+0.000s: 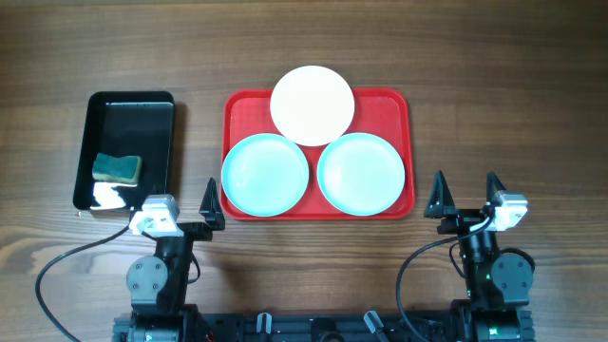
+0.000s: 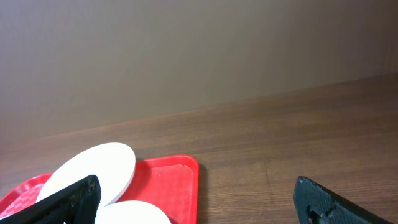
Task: Clean dirty plates on tray and stack at the side
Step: 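Move the left gripper toward the sponge in the black tray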
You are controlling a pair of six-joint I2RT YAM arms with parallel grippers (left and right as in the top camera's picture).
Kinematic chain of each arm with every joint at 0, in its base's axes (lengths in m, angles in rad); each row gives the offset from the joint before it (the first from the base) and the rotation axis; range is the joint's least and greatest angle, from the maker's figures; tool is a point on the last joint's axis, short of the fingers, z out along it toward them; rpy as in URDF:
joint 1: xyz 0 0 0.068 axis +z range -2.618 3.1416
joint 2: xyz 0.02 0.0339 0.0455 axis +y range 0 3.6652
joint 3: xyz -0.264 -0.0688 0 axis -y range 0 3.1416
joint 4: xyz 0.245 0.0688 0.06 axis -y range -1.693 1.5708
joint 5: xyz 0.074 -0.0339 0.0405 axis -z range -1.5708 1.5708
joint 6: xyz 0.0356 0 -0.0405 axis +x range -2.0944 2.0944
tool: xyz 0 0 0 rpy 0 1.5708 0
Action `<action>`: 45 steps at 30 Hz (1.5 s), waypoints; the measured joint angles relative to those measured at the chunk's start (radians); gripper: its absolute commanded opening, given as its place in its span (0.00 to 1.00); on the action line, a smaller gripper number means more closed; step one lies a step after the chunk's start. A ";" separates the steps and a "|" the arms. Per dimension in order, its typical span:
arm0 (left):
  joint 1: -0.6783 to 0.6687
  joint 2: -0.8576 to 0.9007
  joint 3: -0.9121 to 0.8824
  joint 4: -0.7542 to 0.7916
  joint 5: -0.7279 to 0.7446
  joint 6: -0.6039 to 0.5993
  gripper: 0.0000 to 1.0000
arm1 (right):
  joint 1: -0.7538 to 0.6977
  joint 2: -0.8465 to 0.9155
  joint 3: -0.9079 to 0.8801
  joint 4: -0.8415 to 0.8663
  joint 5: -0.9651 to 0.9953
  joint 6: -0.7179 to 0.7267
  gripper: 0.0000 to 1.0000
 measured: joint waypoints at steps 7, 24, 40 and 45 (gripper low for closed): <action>0.000 0.000 0.000 0.000 0.000 0.000 1.00 | 0.000 0.000 0.000 0.000 0.000 0.000 1.00; -0.001 0.003 -0.005 0.253 0.108 -0.019 1.00 | 0.000 0.002 0.000 0.000 0.000 0.000 1.00; 0.128 1.416 1.332 -0.661 0.068 -0.069 1.00 | 0.000 0.008 0.000 -0.003 0.000 0.000 1.00; 0.312 1.535 1.438 -0.819 0.110 -0.201 1.00 | 0.000 0.008 0.000 -0.003 0.000 0.000 1.00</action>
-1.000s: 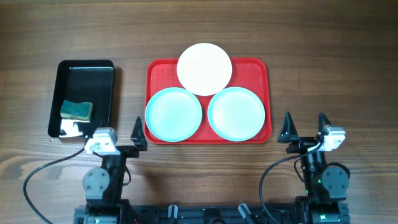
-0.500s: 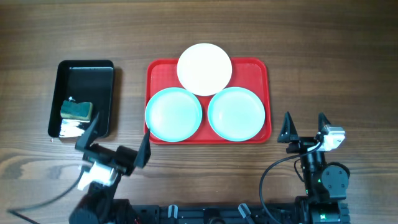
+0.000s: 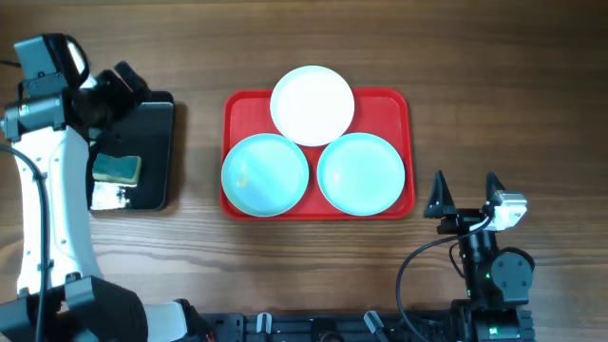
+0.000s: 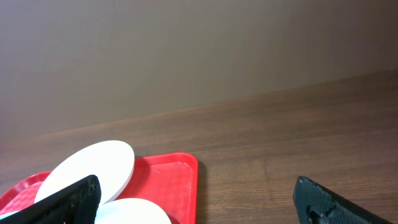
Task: Clean dirty plates on tray and stack at the side
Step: 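Move the left gripper toward the sponge in the black tray, then grasp the green-yellow sponge with the left gripper and lift it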
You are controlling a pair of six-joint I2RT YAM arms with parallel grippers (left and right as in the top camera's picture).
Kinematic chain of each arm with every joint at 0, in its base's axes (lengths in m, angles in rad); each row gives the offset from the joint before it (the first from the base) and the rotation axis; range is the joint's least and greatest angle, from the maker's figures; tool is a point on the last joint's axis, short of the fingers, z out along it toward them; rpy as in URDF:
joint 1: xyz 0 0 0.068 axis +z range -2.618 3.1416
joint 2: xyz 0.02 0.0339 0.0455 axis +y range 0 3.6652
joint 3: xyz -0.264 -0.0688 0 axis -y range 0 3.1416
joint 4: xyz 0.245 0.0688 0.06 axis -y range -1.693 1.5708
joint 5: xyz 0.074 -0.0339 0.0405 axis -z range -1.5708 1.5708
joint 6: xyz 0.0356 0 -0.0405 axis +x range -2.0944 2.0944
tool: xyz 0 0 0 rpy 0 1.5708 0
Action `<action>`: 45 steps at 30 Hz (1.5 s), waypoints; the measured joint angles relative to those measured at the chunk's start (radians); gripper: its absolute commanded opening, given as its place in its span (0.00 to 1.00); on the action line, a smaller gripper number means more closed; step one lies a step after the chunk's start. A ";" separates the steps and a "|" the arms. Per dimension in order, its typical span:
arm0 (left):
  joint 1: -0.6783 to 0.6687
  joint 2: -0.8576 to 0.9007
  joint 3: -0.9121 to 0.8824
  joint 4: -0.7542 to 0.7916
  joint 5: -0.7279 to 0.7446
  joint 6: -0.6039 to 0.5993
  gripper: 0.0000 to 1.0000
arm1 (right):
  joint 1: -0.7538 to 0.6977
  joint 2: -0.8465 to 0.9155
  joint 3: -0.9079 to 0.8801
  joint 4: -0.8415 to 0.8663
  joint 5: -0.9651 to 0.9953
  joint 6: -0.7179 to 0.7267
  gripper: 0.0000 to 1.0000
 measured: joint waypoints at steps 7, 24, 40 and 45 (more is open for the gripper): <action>0.003 0.092 -0.104 -0.099 -0.502 -0.786 1.00 | 0.000 0.000 0.000 0.000 0.000 0.000 1.00; 0.153 0.465 -0.130 0.176 -0.296 -0.668 0.09 | 0.000 0.000 0.000 0.000 0.000 0.000 1.00; 0.155 0.478 -0.105 0.117 -0.042 -0.660 0.78 | 0.000 0.000 0.000 0.000 0.000 0.000 1.00; 0.151 0.471 -0.094 0.117 -0.005 -0.663 0.85 | 0.000 0.000 0.000 0.000 0.000 0.000 1.00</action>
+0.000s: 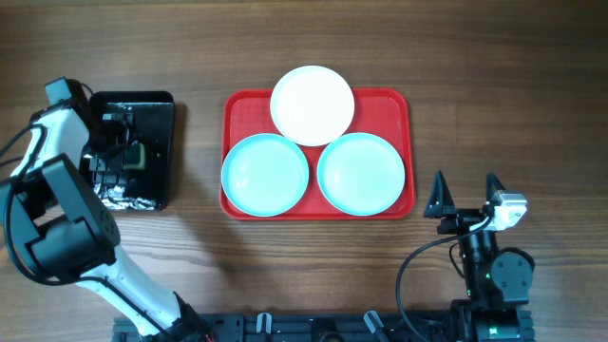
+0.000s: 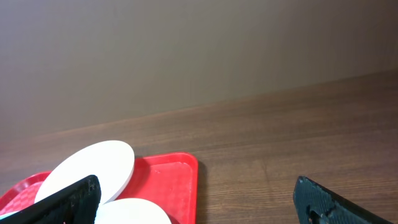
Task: Clean dirty plates on tray and stack at the side
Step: 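Grasp the green-yellow sponge with the left gripper and lift it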
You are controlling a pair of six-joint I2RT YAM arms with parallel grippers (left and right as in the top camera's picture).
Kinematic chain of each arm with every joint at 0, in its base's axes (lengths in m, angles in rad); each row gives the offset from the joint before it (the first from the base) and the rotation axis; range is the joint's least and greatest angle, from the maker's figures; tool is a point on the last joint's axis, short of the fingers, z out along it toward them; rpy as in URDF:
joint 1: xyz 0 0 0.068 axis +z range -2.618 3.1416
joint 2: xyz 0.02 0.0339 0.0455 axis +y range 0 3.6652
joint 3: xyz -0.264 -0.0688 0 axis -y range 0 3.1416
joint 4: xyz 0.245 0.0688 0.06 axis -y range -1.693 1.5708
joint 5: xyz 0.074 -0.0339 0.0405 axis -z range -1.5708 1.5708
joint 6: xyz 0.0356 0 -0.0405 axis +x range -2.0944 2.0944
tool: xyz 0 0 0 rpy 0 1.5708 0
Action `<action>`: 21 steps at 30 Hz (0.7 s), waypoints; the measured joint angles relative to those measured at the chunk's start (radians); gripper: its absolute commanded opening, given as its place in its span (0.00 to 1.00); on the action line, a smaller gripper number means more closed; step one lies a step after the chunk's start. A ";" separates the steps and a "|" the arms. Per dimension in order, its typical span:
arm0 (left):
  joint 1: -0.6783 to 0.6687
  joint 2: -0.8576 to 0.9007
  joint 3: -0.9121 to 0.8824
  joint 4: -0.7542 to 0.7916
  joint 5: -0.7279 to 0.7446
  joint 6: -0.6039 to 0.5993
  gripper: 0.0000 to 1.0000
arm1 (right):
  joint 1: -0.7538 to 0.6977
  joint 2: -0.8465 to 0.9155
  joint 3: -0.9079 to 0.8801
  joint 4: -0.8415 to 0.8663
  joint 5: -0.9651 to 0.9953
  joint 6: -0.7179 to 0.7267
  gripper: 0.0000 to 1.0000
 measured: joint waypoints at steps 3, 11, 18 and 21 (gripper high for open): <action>0.003 0.001 -0.003 -0.010 0.053 -0.006 0.09 | 0.000 0.000 0.000 0.000 0.000 0.000 1.00; 0.000 0.000 -0.003 0.025 0.086 -0.007 1.00 | 0.000 0.000 0.000 0.000 0.000 0.000 1.00; 0.002 0.002 -0.010 0.018 -0.054 -0.011 0.14 | 0.000 0.000 0.000 0.000 0.000 0.000 1.00; 0.002 0.007 -0.011 0.026 -0.049 -0.006 0.04 | 0.000 0.000 0.000 0.000 0.000 0.000 1.00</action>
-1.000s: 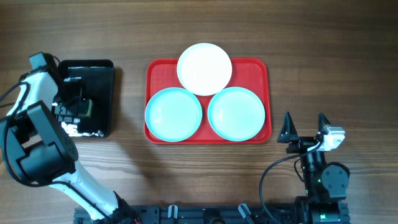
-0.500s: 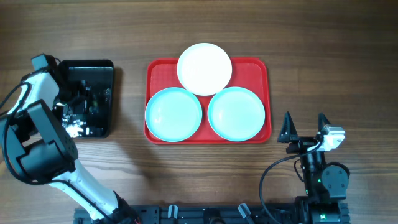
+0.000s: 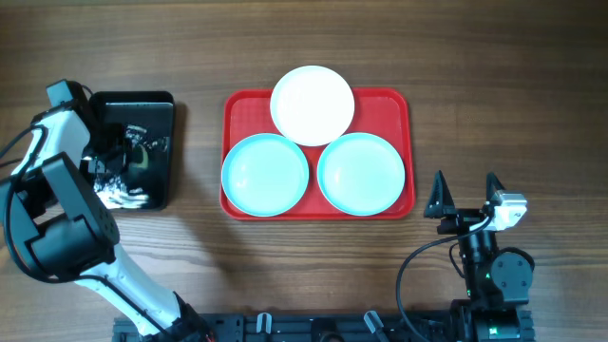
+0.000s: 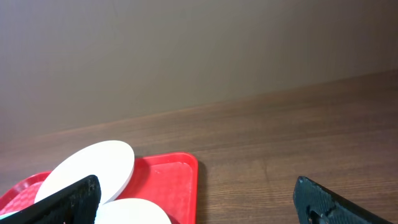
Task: Clean dirty plates on tray and stack at the side
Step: 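Grasp the green-yellow sponge with the left gripper and lift it, then reach the right gripper to the left light-blue plate on the red tray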
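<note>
On the red tray (image 3: 408, 142) lie a white plate (image 3: 313, 104) at the back and two pale blue plates (image 3: 265, 175) (image 3: 361, 173) in front. The white plate (image 4: 93, 168) partly overlaps both. My left gripper (image 3: 131, 155) is down inside the black tray (image 3: 157, 109) at the far left, right over the sponge, which is mostly hidden. Its jaws cannot be made out. My right gripper (image 3: 465, 195) rests open near the front edge, right of the red tray (image 4: 174, 180), with nothing between its fingers (image 4: 71, 199).
The black tray holds shiny wet patches around the left gripper. The left arm's white links curve along the table's left edge. Bare wooden table lies right of the red tray and between the two trays.
My left gripper has shifted slightly inside the black tray, over the sponge. The plates, the red tray and the right arm have not moved.
Both arms were parked at the front edge, with the sponge lying free in the black tray. Then the left arm was up over the black tray's far left side. After that its gripper was down in the tray at the sponge, where it remains.
</note>
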You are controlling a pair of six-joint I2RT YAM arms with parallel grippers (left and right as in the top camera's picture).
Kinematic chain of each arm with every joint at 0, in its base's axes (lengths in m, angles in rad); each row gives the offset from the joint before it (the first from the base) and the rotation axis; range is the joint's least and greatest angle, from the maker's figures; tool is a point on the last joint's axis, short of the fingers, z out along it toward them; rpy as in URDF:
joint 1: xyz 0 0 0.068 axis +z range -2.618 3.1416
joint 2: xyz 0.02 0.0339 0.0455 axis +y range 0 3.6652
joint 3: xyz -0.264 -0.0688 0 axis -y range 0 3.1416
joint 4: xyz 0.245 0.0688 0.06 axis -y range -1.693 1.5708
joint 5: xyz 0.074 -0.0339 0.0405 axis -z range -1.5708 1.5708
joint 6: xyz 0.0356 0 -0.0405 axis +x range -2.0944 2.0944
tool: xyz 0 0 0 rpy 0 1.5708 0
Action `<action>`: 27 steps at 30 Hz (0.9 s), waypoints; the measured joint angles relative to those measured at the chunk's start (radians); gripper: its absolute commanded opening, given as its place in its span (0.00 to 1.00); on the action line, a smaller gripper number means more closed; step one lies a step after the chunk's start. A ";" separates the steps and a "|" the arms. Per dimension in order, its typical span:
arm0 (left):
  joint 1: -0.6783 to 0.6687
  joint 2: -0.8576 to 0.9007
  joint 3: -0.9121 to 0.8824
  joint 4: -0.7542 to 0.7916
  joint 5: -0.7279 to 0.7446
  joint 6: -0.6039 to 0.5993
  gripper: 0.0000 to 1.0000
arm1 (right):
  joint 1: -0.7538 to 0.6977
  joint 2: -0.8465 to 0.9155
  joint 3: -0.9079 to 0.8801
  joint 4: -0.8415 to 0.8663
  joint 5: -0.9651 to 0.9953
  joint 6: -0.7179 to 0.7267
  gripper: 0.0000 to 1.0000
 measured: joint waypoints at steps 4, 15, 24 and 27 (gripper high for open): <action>0.000 -0.011 0.007 -0.014 0.005 0.053 0.04 | 0.000 0.000 0.000 0.000 0.000 0.000 1.00; -0.080 -0.088 -0.026 0.112 0.129 0.445 0.04 | 0.000 0.000 0.000 0.000 0.000 0.000 1.00; -0.100 -0.171 -0.020 0.006 0.023 0.541 0.04 | 0.000 0.005 0.000 0.180 0.067 0.017 0.99; -0.100 -0.273 -0.020 0.039 0.018 0.541 0.04 | 0.000 0.000 0.014 0.733 0.059 0.045 1.00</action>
